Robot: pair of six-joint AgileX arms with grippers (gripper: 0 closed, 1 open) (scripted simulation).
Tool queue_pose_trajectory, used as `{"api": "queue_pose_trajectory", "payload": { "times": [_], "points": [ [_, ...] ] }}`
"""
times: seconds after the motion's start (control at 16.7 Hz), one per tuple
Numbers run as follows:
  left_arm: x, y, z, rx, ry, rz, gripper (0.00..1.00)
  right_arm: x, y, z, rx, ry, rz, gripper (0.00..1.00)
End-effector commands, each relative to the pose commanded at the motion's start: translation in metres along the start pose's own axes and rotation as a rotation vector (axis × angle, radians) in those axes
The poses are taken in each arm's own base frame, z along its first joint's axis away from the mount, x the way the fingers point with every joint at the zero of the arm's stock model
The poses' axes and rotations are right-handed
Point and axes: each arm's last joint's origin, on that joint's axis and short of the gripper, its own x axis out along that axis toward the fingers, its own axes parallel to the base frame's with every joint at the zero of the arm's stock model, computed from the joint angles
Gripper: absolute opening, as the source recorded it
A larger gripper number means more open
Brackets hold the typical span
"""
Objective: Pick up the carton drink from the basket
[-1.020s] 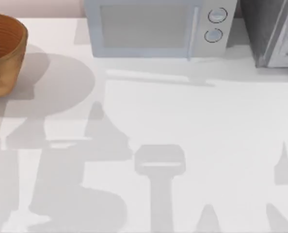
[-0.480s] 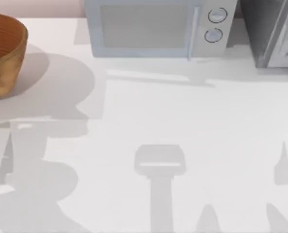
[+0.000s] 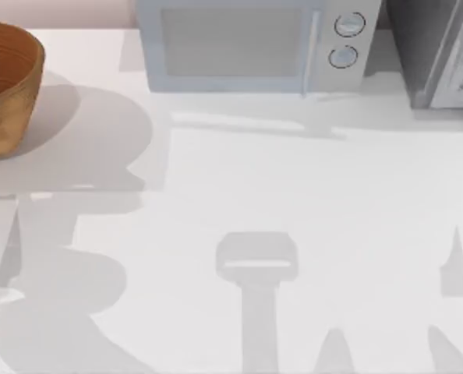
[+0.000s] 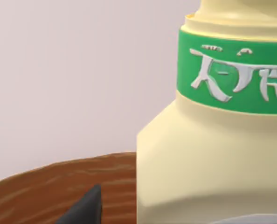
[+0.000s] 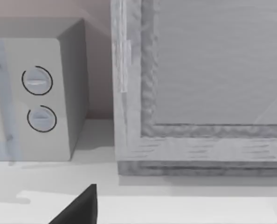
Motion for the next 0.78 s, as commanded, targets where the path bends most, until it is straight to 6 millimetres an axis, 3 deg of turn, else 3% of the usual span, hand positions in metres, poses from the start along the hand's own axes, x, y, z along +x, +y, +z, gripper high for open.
{"api": "queue_pose_trajectory", "payload": {
  "times": [0.42, 0.72, 0.78],
  "points": [
    [0.038, 0.001, -0.001, 0.000, -0.001, 0.000, 1.00, 0.000, 0.000, 0.000, 0.000, 0.000, 0.000, 1.00],
    [0.040, 0.001, -0.001, 0.000, -0.001, 0.000, 1.00, 0.000, 0.000, 0.000, 0.000, 0.000, 0.000, 1.00],
    [0.040, 0.001, -0.001, 0.000, -0.001, 0.000, 0.92, 0.000, 0.000, 0.000, 0.000, 0.000, 0.000, 1.00]
  ]
}}
